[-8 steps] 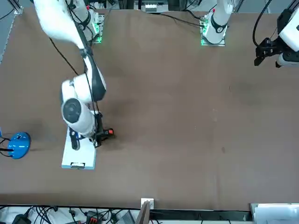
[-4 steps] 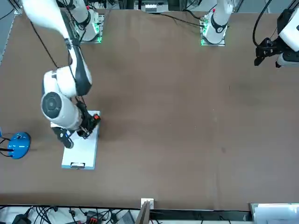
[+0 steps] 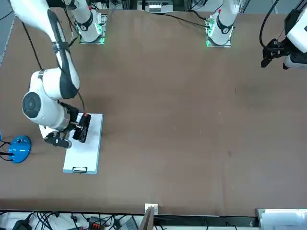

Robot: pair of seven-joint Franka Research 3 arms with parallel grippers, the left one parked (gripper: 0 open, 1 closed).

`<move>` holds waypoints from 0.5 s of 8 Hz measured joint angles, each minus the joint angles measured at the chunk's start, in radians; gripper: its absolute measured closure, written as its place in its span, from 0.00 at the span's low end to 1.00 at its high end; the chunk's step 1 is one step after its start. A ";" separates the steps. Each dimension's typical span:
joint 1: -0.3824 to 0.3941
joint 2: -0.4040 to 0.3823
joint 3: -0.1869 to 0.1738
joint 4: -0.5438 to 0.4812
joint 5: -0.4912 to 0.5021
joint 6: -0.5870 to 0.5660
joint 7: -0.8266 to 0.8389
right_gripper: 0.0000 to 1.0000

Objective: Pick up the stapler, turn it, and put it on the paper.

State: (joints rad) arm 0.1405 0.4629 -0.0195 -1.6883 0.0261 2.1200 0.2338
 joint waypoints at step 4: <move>-0.046 0.002 0.000 -0.101 0.042 0.181 -0.184 0.59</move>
State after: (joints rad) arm 0.0947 0.4650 -0.0197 -1.7894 0.0681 2.3012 0.0499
